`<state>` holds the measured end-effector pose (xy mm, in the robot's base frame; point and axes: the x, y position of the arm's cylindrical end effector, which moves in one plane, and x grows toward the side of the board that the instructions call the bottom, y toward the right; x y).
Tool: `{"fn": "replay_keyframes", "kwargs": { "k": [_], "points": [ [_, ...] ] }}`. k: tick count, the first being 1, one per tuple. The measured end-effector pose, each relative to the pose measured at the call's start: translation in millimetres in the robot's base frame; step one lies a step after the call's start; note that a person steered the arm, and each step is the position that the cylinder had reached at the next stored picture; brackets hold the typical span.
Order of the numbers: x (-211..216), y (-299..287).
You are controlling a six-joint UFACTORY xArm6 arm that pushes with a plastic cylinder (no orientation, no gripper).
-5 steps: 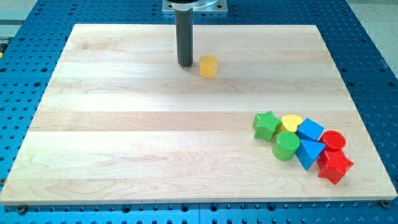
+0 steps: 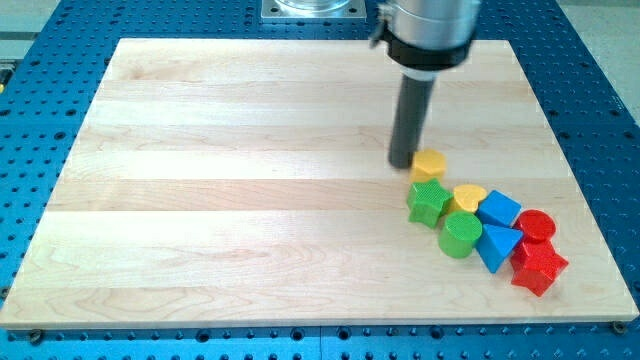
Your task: Move the hexagon into the heart
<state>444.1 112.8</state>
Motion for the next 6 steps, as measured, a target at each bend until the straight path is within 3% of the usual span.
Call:
{"fn": "replay_keyframes", "kwargs": {
  "k": [3,4,5,6],
  "points": [
    [28,-8],
    [2,-20],
    [-20,2],
    [-9,40]
  ]
}}
